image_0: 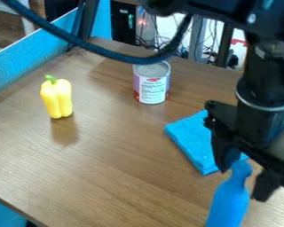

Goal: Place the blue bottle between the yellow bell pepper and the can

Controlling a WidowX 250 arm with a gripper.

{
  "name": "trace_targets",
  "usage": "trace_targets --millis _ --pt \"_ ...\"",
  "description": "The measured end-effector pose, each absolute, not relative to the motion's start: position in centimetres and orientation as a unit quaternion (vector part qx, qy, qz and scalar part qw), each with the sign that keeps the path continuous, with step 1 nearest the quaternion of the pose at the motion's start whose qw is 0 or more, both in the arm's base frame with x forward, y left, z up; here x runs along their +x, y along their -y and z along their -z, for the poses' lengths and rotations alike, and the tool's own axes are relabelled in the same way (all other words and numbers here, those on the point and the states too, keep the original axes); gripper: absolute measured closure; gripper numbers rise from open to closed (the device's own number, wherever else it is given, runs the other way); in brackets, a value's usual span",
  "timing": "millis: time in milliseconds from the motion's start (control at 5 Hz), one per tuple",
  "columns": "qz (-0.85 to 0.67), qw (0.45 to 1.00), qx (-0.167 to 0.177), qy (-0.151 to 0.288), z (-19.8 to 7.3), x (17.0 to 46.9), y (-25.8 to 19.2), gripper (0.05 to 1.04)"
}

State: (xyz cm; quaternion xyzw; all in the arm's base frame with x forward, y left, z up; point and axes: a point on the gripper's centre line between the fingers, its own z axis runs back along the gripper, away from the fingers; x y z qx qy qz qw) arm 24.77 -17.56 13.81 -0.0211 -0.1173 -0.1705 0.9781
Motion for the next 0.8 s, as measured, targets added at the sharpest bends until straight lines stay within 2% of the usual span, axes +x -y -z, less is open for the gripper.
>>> trace_targets --millis 200,400,800 --pt "0.174 0.978 -0.026 0.112 -13.8 24.7 17.5 0.702" --pt "0.167 0.981 -0.028 0.097 -13.7 24.8 16.7 0.738" --pt "0.169 0.982 -0.04 0.079 -14.7 24.7 15.8 0.738"
